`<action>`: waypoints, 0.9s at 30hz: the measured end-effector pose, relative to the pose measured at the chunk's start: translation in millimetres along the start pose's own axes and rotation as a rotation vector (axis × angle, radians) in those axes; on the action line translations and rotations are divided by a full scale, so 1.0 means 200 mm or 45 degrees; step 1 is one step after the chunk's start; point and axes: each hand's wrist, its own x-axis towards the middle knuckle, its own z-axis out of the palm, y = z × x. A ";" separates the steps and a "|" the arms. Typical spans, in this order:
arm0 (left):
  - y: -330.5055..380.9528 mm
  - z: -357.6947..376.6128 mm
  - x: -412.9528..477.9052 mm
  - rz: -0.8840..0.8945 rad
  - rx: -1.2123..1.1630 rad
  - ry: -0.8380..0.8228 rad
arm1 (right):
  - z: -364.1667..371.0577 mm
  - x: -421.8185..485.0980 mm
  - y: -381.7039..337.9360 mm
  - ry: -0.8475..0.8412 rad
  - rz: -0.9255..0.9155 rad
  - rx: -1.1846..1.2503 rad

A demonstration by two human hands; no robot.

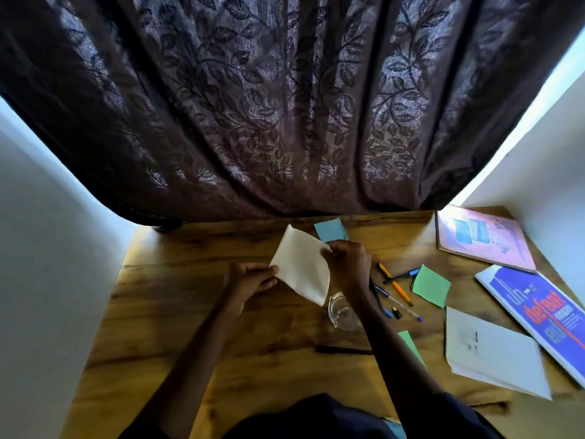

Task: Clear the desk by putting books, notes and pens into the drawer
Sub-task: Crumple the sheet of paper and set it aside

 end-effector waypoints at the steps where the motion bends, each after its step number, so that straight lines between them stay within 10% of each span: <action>1: 0.01 0.03 -0.02 0.010 -0.014 0.008 | 0.00 -0.01 -0.02 -0.011 -0.045 -0.013; 27: 0.14 0.24 -0.17 0.169 0.052 -0.097 | -0.03 -0.08 -0.03 -0.216 -0.363 0.274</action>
